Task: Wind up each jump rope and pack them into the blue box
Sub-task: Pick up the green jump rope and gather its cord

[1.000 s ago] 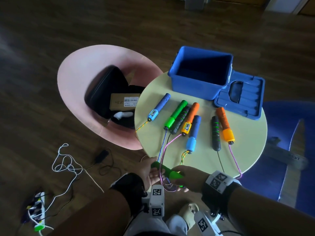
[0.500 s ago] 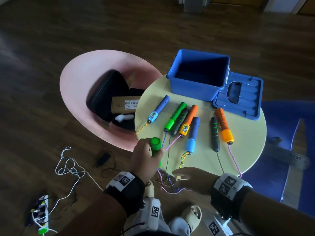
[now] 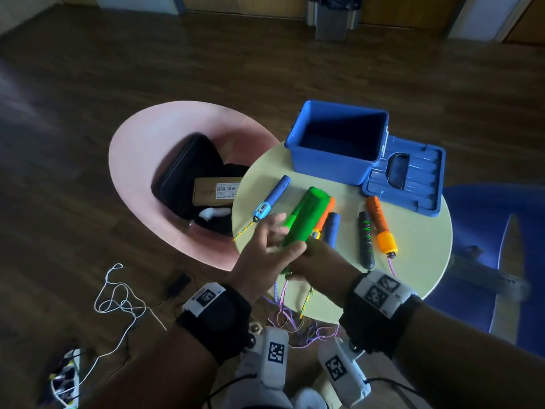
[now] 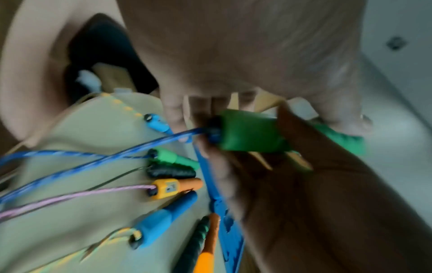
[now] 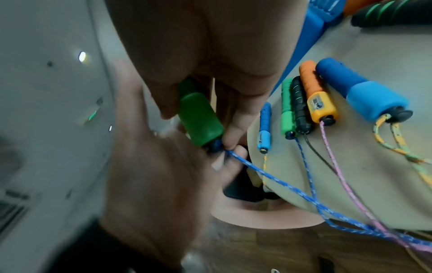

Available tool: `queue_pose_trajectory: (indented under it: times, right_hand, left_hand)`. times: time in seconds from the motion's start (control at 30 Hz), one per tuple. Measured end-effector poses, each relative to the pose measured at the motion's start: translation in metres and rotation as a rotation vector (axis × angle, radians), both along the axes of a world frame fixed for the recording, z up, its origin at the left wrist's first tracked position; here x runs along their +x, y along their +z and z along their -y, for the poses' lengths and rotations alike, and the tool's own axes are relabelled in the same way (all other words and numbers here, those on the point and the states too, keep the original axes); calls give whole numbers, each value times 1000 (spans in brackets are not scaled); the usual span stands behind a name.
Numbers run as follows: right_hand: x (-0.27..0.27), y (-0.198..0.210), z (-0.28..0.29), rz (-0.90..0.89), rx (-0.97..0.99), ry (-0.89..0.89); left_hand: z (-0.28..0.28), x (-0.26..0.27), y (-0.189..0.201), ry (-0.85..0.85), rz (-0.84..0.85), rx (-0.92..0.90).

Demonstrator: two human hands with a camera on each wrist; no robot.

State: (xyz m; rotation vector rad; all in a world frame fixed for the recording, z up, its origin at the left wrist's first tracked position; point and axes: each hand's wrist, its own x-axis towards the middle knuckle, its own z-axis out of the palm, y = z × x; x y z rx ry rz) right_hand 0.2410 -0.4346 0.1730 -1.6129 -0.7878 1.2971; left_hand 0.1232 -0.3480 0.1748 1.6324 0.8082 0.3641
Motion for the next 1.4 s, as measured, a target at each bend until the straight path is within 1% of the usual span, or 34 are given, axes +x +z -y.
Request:
queue_pose_trajectory:
  times: [0.03, 0.07, 0.1, 0.17, 0.27, 0.3, 0.33, 0.4, 0.43, 0.47, 0.5, 0.57, 0.6, 0.63, 0.73, 0.77, 0.87, 0.93, 1.0, 1.07, 1.1, 1.13, 1.17, 1.23, 1.33, 1.4]
  right_hand:
    - [2, 9, 1, -138, 27, -105]
    - [7, 14, 1, -258, 54, -218]
    - [13, 21, 1, -332, 73, -317]
    - [27, 32, 3, -430, 117, -467]
    - [52, 49, 8, -637, 218, -623]
    - [60, 54, 11, -692, 242, -655]
    - [67, 57, 14, -723, 255, -686]
    - [78, 59, 19, -689, 238, -711]
    - [82, 58, 21, -630, 201, -701]
    - [83, 54, 22, -553, 149, -678]
    - [83, 50, 22, -469, 96, -639]
    - [77, 39, 21, -326, -4, -550]
    - [72, 34, 20, -278, -44, -510]
    - [66, 28, 19, -246, -76, -479]
    - [51, 13, 9, -208, -167, -440]
    - [47, 7, 6, -219, -187, -441]
    - [40, -3, -3, -252, -237, -471]
    - [39, -7, -6, -264, -260, -489]
    - [39, -11, -6, -269, -280, -517]
    - [40, -16, -6, -260, -305, -557]
    - [40, -17, -6, -262, -311, -583]
    - [40, -19, -6, -270, -312, -611]
    - [40, -20, -6, -283, -310, -637]
    - [39, -25, -8, -315, -313, -671]
    - [33, -34, -14, -376, -336, -659]
    - [27, -42, -22, -453, -358, -637]
  left_hand:
    - [-1, -3, -6, -43, -3, -99]
    - [-2, -7, -13, -86, -31, -132]
    - [-2, -13, -21, -120, -96, -93]
    - [-4, -30, -43, -144, -249, 44]
    - [-8, -61, -80, -85, -370, 130]
    - [-10, -69, -88, -45, -414, 142]
    - [-14, -78, -97, 16, -429, 113]
    - [-30, -99, -111, 247, -446, -14]
    - [-42, -110, -119, 387, -446, -52]
    - [-54, -120, -124, 513, -441, -47]
    - [-65, -126, -124, 597, -451, -29]
    - [-84, -128, -119, 672, -414, -75]
    - [-89, -124, -114, 662, -404, -93]
    - [-91, -116, -107, 617, -407, -74]
    - [-89, -89, -98, 339, -503, 2]
    - [-85, -81, -104, 256, -545, -34]
    - [-75, -61, -134, 65, -675, -230]
    - [-68, -54, -153, -39, -733, -341]
    - [-59, -50, -164, -81, -738, -459]
    - [-52, -51, -168, -57, -687, -602]
    - [-50, -52, -168, -64, -667, -655]
    - [-50, -56, -170, -105, -666, -669]
    - [-52, -58, -167, -171, -670, -639]
    - [-59, -64, -165, -296, -701, -493]
    - [-77, -71, -154, -300, -649, -321]
    - [-84, -72, -128, -297, -593, -232]
